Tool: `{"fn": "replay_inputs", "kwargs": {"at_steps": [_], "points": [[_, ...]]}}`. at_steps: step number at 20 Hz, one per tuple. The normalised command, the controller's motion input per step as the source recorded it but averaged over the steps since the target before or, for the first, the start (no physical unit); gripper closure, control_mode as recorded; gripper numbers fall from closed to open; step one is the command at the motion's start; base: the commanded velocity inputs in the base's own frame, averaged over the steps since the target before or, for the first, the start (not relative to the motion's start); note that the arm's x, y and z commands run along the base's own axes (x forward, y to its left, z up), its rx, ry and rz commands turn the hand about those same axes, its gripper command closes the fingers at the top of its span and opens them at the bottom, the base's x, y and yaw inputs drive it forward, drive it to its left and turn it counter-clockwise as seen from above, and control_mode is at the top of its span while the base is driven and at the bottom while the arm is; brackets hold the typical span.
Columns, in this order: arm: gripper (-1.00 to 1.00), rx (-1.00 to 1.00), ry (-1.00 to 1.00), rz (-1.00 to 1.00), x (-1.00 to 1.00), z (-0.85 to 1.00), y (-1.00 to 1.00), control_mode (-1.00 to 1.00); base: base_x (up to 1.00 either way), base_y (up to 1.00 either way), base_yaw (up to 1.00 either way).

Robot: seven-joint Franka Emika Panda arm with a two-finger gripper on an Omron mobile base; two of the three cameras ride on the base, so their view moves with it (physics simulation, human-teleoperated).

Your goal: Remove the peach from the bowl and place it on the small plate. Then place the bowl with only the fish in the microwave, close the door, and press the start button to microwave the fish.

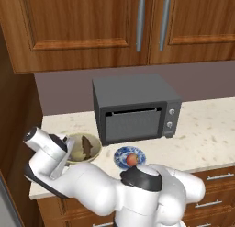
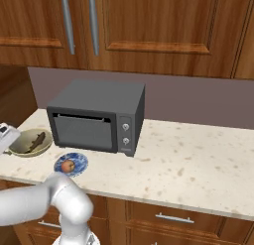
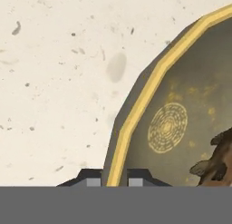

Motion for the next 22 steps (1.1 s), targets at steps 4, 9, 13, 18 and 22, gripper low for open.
{"fn": "replay_inputs", "kwargs": {"at_steps": [4, 9, 13, 18, 22], "points": [[1.00, 0.02, -0.08, 0.03, -0.18, 0.53, -0.32, -1.00, 0.00, 0.00, 0.00], [1.00, 0.00, -0.14, 0.02, -0.84, 0.83, -0.19, -1.00, 0.00, 0.00, 0.00], [1.00, 0.00, -0.08, -0.03, -0.98, 0.69, -0.50, -1.00, 0.00, 0.00, 0.00], [1.00, 0.00, 0.00, -0.06, -0.48, 0.70, -0.81, -1.00, 0.00, 0.00, 0.00], [1.00, 0.00, 0.00, -0.01, -0.22, 0.66, -1.00, -1.00, 0.00, 0.00, 0.00]]}}
